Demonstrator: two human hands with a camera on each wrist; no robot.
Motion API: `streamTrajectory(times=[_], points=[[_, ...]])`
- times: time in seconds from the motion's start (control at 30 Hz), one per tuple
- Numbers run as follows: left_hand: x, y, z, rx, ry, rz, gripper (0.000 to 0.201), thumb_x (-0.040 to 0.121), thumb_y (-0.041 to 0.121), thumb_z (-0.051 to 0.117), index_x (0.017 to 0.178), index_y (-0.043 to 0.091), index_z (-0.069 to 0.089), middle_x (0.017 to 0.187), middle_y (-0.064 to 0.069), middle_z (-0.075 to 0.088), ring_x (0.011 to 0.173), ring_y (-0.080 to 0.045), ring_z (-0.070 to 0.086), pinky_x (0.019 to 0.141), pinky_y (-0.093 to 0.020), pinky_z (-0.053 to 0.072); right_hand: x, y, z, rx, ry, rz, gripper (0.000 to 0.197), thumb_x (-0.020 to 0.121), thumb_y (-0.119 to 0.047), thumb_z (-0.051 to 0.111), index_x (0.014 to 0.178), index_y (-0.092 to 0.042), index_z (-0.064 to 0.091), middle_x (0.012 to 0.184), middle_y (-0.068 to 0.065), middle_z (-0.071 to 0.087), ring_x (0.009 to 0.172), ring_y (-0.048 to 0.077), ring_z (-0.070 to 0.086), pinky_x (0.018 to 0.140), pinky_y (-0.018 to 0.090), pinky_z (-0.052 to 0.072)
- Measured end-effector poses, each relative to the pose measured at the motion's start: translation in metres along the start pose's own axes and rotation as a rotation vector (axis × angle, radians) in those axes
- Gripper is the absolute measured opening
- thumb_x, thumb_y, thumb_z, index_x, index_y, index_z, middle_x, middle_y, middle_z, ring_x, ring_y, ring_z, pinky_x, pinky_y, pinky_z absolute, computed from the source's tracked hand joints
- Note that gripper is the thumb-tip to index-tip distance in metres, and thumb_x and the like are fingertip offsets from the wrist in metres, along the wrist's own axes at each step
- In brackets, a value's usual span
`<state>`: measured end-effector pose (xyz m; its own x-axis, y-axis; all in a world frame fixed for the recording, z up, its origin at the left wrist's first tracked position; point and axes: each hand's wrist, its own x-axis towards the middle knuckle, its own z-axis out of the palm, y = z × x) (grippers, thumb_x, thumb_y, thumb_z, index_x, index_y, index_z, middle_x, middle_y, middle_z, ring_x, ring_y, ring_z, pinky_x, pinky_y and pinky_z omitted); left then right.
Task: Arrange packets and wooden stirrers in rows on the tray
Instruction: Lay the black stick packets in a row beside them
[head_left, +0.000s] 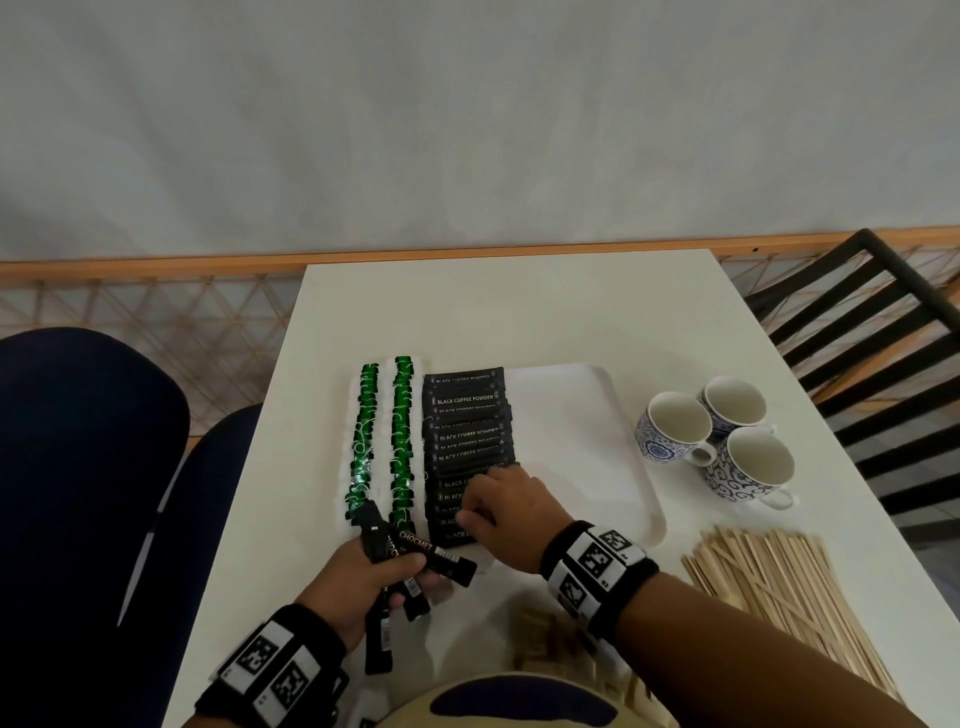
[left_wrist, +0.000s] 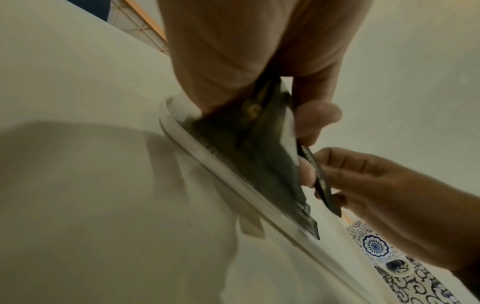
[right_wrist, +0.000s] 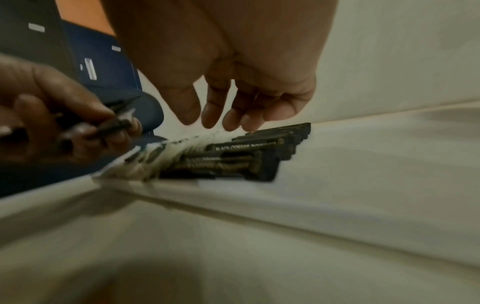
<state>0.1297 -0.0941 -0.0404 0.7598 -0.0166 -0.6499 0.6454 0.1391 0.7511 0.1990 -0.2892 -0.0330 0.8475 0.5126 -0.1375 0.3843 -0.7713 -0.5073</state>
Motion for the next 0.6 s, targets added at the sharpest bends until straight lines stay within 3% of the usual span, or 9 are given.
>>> streamTrajectory(times=[0.1, 0.2, 0.33, 0.43, 0.53, 0.6], points=[[-0.001, 0.002, 0.004, 0.004, -0.021, 0.016, 0.013, 0.087, -0.002, 0.062, 0.099, -0.003, 0.068, 0.089, -0.022, 0.072, 0.071, -0.019, 0.071, 0.042, -0.017, 0.038, -0.002, -0.013, -0.008, 0.226, -0.16, -0.016, 0.022, 0.089, -0.039, 0.064, 0.1, -0.021, 0.066, 0.095, -0.003, 0.068, 0.084, 0.009, 0.059, 0.078, 0.025, 0.049], [-0.002, 0.003, 0.009, 0.035, -0.045, 0.027, 0.016, 0.087, 0.0, 0.062, 0.102, -0.005, 0.068, 0.082, -0.017, 0.072, 0.063, -0.015, 0.066, 0.043, -0.019, 0.039, -0.004, -0.017, -0.008, 0.276, -0.231, -0.011, 0.024, 0.085, -0.031, 0.071, 0.106, -0.02, 0.067, 0.095, -0.003, 0.071, 0.079, 0.004, 0.059, 0.076, 0.02, 0.049], [-0.002, 0.003, 0.008, 0.037, -0.027, 0.024, 0.016, 0.089, 0.001, 0.061, 0.102, -0.005, 0.066, 0.083, -0.016, 0.072, 0.068, -0.018, 0.068, 0.044, -0.019, 0.04, -0.007, -0.013, -0.009, 0.264, -0.208, 0.029, 0.019, 0.084, -0.023, 0.072, 0.101, -0.018, 0.068, 0.085, -0.006, 0.066, 0.075, 0.004, 0.058, 0.067, 0.012, 0.045], [-0.001, 0.002, 0.003, -0.012, 0.023, 0.028, 0.012, 0.089, 0.0, 0.059, 0.101, -0.004, 0.062, 0.084, -0.017, 0.07, 0.075, -0.026, 0.07, 0.043, -0.019, 0.039, -0.011, -0.003, -0.016, 0.204, -0.123, 0.073, 0.008, 0.082, -0.021, 0.067, 0.088, -0.023, 0.062, 0.078, -0.009, 0.057, 0.072, 0.01, 0.053, 0.064, 0.017, 0.041], [-0.002, 0.0, -0.005, -0.056, 0.062, 0.02, 0.009, 0.09, -0.001, 0.058, 0.098, 0.0, 0.06, 0.082, -0.017, 0.07, 0.075, -0.027, 0.071, 0.04, -0.018, 0.038, -0.012, 0.011, -0.019, 0.227, -0.059, 0.144, 0.025, 0.08, -0.022, 0.064, 0.072, -0.028, 0.041, 0.073, -0.008, 0.053, 0.066, 0.011, 0.047, 0.059, 0.019, 0.039], [-0.002, -0.002, -0.008, -0.076, 0.071, 0.016, 0.011, 0.09, 0.0, 0.058, 0.1, 0.0, 0.059, 0.081, -0.017, 0.07, 0.076, -0.029, 0.071, 0.039, -0.018, 0.038, -0.013, 0.017, -0.019, 0.23, -0.064, 0.153, 0.026, 0.079, -0.02, 0.064, 0.071, -0.027, 0.04, 0.073, -0.009, 0.053, 0.066, 0.009, 0.047, 0.059, 0.018, 0.04]])
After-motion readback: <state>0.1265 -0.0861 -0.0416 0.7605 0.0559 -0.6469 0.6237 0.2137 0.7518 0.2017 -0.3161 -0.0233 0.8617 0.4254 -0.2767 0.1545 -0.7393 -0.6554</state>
